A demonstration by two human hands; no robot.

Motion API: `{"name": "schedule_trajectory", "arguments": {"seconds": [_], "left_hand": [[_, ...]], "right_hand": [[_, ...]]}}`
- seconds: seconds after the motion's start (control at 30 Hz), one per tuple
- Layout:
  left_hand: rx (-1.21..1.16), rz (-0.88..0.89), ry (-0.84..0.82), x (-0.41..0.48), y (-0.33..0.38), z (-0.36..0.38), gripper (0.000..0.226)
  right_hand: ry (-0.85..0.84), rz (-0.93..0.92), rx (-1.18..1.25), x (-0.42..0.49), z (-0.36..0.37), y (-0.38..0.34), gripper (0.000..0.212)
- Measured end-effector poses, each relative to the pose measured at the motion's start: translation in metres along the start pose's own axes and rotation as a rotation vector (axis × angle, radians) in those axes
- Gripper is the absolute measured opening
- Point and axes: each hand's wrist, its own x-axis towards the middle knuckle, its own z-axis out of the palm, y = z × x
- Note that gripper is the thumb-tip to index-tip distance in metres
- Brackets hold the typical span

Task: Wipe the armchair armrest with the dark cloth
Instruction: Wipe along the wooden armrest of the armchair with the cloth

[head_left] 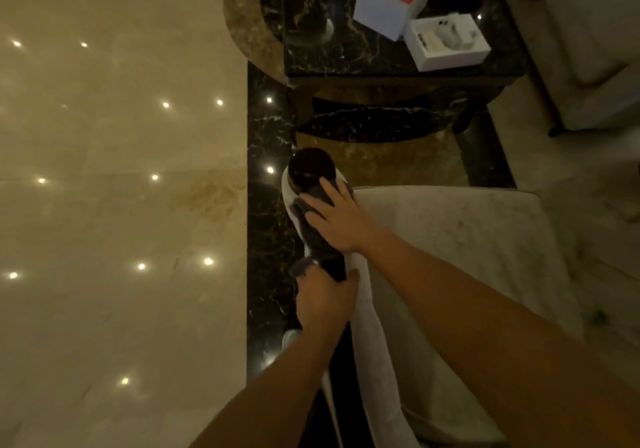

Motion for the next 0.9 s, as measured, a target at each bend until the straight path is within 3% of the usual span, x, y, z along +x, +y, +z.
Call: {"name": "schedule_trajectory", "arguments": {"seconds": [0.07, 0.13, 0.23, 0.37, 0.5, 0.53, 0.6, 0.7, 0.8, 0.9], "left_hand": [[-0.026, -0.096, -0.060, 0.023, 0.018, -0.001, 0.084], [-0.008, -0.084, -0.048, 0.041, 0.030, 0.000, 0.078], [-0.088, -0.167, -0.043, 0.056, 0.035, 0.008, 0.055], [0.003, -0.117, -0.002, 0.062, 0.041, 0.007, 0.085], [-0.003, -0.134, -0.064, 0.078, 0.050, 0.005, 0.098], [-0.003, -0.126, -0.063, 0.083, 0.053, 0.003, 0.097], [0.024, -0.102, -0.050, 0.095, 0.055, -0.001, 0.088], [0.121, -0.016, -0.057, 0.104, 0.051, 0.003, 0.070], [0.045, -0.027, -0.013, 0.101, 0.052, 0.007, 0.085], [0.022, -0.076, -0.025, 0.101, 0.047, 0.007, 0.083]], "right_hand": [[-0.006, 0.118, 0.004, 0.031, 0.000, 0.008, 0.057], [0.023, 0.088, -0.073, 0.037, 0.007, 0.007, 0.062], [0.041, -0.141, -0.083, 0.027, 0.015, 0.011, 0.059], [0.029, -0.362, -0.208, 0.085, -0.007, 0.035, 0.059], [0.179, 0.098, -0.068, 0.153, -0.021, 0.017, 0.062], [0.196, 0.115, -0.064, 0.155, -0.019, 0.010, 0.061], [0.222, -0.060, -0.174, 0.140, -0.005, 0.004, 0.057], [0.130, -0.370, -0.224, 0.098, 0.008, 0.020, 0.052], [0.064, -0.476, -0.250, 0.099, -0.004, 0.045, 0.057], [0.144, -0.169, -0.216, 0.126, -0.011, 0.034, 0.063]]}}
